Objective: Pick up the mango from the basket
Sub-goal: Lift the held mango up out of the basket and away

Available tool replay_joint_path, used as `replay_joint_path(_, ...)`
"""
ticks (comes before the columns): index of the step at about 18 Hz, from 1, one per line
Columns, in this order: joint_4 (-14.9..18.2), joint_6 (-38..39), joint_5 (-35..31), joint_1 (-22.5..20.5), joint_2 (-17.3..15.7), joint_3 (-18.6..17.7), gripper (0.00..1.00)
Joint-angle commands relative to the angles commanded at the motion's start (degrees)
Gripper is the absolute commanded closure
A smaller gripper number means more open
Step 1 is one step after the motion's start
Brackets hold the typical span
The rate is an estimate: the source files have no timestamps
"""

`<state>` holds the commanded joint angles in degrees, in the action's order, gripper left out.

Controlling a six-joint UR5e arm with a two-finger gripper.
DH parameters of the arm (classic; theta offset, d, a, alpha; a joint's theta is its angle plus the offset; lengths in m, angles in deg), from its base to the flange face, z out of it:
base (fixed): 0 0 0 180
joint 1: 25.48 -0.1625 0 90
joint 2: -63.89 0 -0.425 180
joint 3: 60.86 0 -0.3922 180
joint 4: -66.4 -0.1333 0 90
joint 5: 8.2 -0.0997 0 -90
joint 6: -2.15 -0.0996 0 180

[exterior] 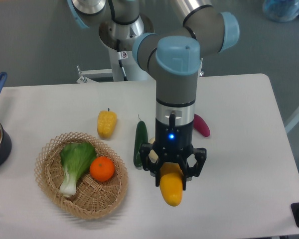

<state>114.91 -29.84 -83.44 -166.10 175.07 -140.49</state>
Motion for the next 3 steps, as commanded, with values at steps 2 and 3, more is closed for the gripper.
replay_joint_path(2,0.0,0.09,-0.09,0.0,-0.09,-0.18,0.67)
replay_joint_path(3,0.0,0.0,-0.09,-0.09,-0.52,-0.87,0.67)
